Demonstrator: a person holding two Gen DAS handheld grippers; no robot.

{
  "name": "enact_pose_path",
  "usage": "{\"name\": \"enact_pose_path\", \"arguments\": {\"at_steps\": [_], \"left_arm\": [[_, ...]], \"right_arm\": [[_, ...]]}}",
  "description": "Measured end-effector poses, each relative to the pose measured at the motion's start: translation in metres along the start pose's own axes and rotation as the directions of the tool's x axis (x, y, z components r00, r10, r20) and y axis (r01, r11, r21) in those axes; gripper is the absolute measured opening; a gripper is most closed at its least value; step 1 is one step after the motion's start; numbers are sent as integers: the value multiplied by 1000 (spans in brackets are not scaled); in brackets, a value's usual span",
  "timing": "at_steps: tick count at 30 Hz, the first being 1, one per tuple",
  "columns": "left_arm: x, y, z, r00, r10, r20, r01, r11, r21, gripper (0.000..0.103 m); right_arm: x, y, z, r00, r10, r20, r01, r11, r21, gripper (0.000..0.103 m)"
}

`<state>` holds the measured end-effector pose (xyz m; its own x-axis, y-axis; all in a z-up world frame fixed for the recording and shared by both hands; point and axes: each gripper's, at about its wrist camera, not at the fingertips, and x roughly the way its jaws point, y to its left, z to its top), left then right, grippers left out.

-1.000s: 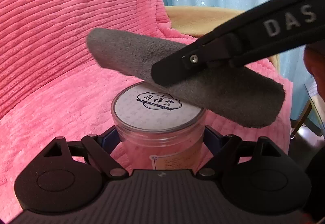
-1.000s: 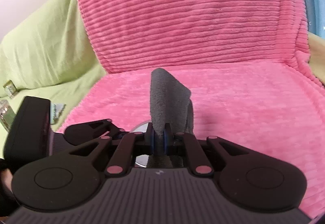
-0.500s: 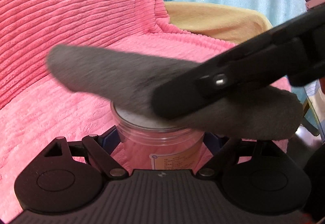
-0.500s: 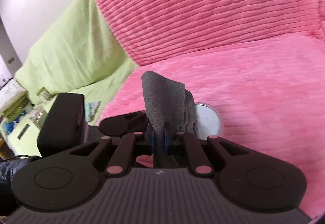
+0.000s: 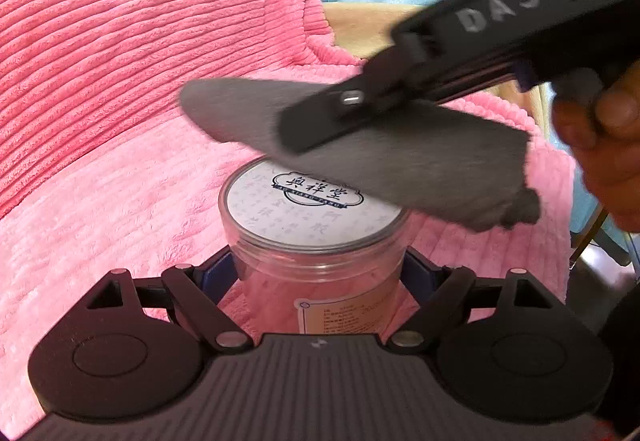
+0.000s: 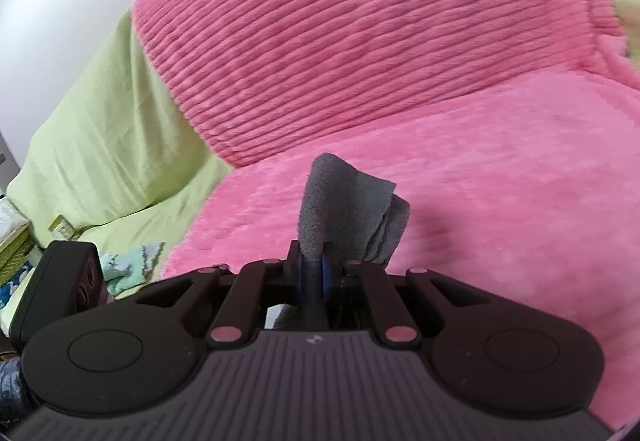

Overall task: Clean container
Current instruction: 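Wipe the cloth across the jar lid with the right gripper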

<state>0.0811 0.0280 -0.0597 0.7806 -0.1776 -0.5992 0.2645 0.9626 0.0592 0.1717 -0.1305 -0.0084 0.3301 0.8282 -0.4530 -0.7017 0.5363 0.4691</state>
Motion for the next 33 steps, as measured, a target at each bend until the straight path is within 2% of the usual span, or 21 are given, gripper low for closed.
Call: {"name": "enact_pose_path", "arguments": {"at_steps": [4,8,12,17,23,28,33], "left_arm": [[0,-1,-2,1000,4,6,-4,1000,-4,85],[1,0,-2,1000,5,8,-5,1000,-6,85],[0,-1,-3,1000,6,9,-6,1000,-4,85],[2,-2,-3,1000,8,8,-8,1000,1,85],[1,-1,-4,1000,-1,11,1,1000,-8,85],[0,-1,-4,1000,-4,12,4,1000,-5,85],[-1,-2,-4,1000,-4,12,5,1000,-6,85]], "right_arm": [[-15,6,-11,1000,-12,-16,11,1000,-23,7],[-18,18,-19,998,45,-37,-46,999,-29,7],[-7,26,-18,993,111,-51,-112,993,-32,7],[18,26,-7,988,150,-43,-151,988,-36,6],[31,8,9,996,88,-11,-88,996,-18,6],[7,-6,3,1000,27,6,-27,999,18,6],[-20,4,-16,999,33,0,-33,999,6,7]]}}
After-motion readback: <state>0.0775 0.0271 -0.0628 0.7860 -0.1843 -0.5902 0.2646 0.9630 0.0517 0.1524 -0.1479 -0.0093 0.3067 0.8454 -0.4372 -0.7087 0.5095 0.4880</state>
